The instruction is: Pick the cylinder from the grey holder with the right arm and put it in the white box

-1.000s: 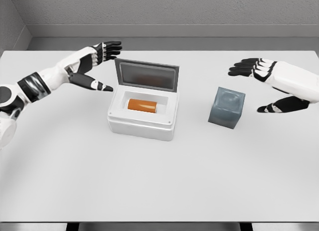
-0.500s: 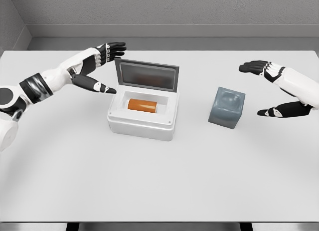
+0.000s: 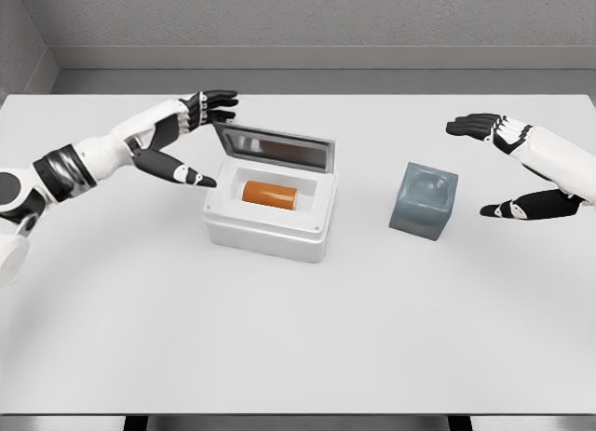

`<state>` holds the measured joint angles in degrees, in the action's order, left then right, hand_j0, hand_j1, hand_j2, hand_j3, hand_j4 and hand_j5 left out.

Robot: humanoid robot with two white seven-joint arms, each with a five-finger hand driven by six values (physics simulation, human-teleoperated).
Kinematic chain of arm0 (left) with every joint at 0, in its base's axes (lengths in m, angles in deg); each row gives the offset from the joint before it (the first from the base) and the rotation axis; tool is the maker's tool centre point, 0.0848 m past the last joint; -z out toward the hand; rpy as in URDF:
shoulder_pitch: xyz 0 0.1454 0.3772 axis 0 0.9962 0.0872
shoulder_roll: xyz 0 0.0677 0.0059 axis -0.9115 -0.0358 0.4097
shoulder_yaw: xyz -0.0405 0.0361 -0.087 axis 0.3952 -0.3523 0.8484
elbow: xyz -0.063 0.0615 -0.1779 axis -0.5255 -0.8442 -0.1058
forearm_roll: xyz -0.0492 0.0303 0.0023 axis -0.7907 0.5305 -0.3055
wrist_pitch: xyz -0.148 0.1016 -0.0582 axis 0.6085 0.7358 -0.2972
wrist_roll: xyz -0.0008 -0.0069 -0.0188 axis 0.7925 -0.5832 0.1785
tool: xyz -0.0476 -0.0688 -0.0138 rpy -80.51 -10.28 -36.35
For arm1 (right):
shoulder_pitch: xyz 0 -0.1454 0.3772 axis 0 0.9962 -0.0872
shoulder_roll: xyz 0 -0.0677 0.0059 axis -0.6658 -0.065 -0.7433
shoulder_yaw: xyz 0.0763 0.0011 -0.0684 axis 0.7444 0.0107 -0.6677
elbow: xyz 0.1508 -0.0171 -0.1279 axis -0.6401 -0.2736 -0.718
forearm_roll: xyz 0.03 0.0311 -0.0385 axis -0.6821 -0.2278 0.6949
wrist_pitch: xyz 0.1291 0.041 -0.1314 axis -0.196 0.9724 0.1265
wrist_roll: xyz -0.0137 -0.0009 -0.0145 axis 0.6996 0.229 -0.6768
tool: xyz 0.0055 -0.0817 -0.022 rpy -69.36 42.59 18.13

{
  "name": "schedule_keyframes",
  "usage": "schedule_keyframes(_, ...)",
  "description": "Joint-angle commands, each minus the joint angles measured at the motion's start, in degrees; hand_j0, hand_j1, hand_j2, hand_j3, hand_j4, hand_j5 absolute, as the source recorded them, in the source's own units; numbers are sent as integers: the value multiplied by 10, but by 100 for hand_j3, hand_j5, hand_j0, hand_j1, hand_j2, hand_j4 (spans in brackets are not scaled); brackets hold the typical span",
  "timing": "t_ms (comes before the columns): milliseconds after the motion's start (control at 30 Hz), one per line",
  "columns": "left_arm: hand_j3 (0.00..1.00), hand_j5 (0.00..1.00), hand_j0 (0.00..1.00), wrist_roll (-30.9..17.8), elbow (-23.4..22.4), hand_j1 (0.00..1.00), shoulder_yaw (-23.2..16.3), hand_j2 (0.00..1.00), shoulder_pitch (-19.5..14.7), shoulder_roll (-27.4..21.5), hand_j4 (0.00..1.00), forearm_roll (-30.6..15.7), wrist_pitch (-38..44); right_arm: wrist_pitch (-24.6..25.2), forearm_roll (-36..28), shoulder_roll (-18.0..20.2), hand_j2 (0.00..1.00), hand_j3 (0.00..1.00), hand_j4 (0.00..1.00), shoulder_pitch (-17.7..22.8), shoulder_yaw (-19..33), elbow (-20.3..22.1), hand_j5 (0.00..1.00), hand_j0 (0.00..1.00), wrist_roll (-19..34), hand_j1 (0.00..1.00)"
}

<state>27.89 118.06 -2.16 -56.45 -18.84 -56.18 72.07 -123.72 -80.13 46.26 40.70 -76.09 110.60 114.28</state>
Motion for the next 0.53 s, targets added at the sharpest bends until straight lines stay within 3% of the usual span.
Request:
schedule_keyframes(0,100,100,100,0,-1,100,7,100,-1,-3,100,-12,0,2,-5,1,100,100,100,0,0,0,100,100,0,100)
schedule_keyframes(233,100,100,100,0,-2,100,13,100,0,-47,100,-12,0,2,-4,1,100,100,100,0,0,0,100,100,0,100)
schedule_keyframes(300,100,100,100,0,-14,100,25,100,8,-81,100,-12,0,2,-4,1,100,100,100,0,0,0,100,100,0,100)
schedule_keyframes(367,100,100,100,0,-41,100,61,100,27,-100,100,-12,0,2,-4,1,100,100,100,0,-1,0,100,100,0,100)
schedule_keyframes(500,100,100,100,0,-52,100,68,100,30,-110,100,-13,0,2,-5,1,100,100,100,0,-1,0,100,100,0,100)
